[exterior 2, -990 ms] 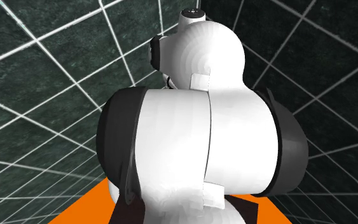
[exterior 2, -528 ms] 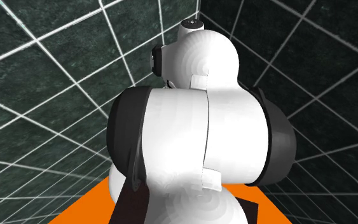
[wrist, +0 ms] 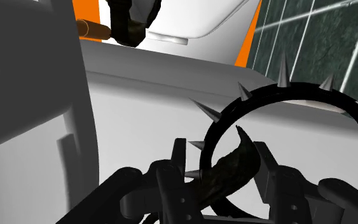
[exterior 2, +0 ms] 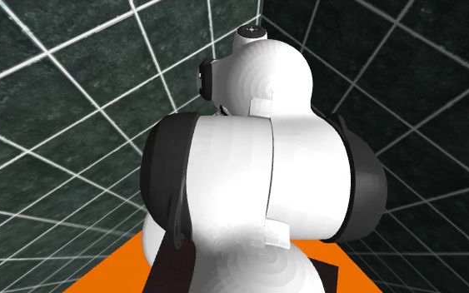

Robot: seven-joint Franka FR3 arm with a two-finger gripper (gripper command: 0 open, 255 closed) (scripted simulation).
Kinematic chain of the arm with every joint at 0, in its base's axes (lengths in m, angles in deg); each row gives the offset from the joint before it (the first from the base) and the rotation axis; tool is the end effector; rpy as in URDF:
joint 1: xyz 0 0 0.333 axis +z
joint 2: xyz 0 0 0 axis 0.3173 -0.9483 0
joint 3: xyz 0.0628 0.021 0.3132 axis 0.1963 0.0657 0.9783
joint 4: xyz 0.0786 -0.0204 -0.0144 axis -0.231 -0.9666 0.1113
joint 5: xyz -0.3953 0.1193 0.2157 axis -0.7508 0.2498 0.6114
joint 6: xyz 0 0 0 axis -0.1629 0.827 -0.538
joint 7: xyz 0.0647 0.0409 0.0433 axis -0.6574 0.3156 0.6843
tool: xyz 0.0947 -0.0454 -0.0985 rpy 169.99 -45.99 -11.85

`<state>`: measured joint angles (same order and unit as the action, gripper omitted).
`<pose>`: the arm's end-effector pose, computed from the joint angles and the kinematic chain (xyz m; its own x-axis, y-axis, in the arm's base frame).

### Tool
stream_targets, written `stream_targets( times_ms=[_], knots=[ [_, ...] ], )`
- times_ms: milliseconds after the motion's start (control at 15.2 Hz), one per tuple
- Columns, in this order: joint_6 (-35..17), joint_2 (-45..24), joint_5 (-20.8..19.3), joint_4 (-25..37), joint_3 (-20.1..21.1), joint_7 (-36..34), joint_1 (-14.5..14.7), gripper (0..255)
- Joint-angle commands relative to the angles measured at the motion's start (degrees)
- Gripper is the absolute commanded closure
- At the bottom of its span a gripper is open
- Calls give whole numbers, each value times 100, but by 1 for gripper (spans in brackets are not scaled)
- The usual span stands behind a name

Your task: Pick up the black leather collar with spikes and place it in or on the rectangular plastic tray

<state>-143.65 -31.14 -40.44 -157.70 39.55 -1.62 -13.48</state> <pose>0.7113 0.1459 0.0763 0.9041 -0.4252 -0.0425 -0.4251 -0.9051 0.0121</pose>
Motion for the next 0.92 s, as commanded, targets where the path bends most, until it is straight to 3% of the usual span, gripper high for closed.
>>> stream_targets(
  times_ms=[0,858],
  knots=[
    [0,0,0,-1,0,0,0,255],
    [277,338,39,-62,36,18,-27,255]
  ],
)
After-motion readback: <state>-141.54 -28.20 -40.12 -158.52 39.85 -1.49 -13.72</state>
